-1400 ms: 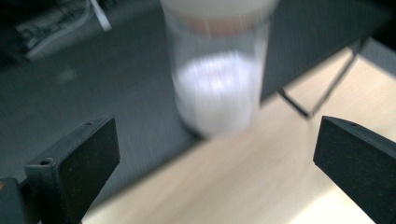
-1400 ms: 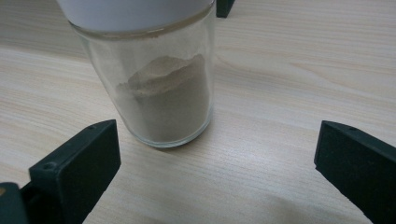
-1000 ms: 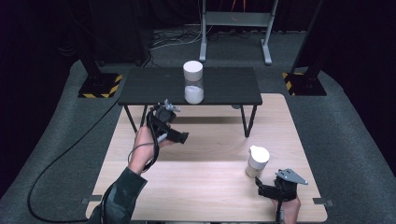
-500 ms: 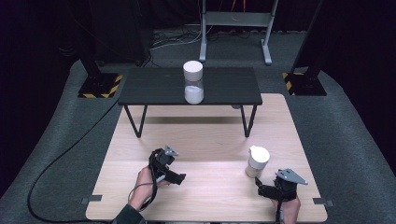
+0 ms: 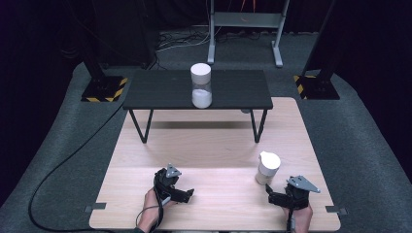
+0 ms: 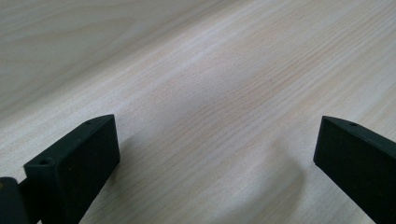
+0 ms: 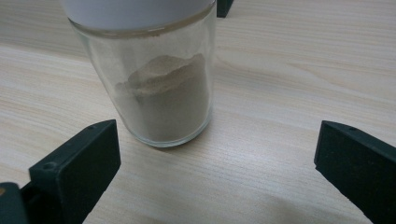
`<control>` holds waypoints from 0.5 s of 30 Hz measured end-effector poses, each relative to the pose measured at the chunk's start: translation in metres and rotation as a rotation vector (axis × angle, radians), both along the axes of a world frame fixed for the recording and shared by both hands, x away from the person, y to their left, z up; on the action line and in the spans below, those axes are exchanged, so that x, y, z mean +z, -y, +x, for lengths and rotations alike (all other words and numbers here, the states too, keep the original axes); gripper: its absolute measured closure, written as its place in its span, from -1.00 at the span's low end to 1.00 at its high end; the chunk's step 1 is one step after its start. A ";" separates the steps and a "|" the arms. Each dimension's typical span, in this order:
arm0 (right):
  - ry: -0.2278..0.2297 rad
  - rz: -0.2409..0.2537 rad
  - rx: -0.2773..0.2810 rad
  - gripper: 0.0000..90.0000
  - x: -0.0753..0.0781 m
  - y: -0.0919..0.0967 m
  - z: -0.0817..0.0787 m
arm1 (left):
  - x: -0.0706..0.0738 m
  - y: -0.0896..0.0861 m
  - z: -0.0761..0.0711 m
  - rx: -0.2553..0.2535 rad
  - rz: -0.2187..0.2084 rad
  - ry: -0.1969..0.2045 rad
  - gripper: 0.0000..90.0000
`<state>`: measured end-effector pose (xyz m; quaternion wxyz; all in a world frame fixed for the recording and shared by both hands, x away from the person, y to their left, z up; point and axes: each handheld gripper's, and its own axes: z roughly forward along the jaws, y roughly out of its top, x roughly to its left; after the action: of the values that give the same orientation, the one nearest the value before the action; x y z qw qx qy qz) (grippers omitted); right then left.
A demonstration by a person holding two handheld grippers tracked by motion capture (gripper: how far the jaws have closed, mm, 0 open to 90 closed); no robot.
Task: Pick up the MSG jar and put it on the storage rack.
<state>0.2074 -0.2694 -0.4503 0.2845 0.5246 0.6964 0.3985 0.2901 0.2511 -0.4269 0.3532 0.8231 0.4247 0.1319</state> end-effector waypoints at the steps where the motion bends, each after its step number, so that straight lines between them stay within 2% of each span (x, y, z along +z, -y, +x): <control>1: -0.001 -0.001 0.001 -1.00 0.000 0.000 0.000 | -0.002 0.001 -0.003 0.006 -0.002 0.012 -1.00; 5: -0.002 -0.001 -0.002 -1.00 0.000 -0.001 0.000 | -0.011 0.001 -0.014 0.032 -0.022 0.056 -0.99; 11: -0.001 -0.001 -0.004 -1.00 0.000 -0.001 0.000 | -0.009 0.011 -0.018 0.023 0.039 0.074 -0.99; 15: -0.001 0.000 -0.005 -1.00 0.000 -0.001 0.000 | -0.010 0.011 -0.018 0.026 0.037 0.075 -1.00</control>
<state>0.2078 -0.2689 -0.4503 0.2852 0.5266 0.6951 0.3977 0.2721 0.2396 -0.4365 0.3517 0.8185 0.4192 0.1749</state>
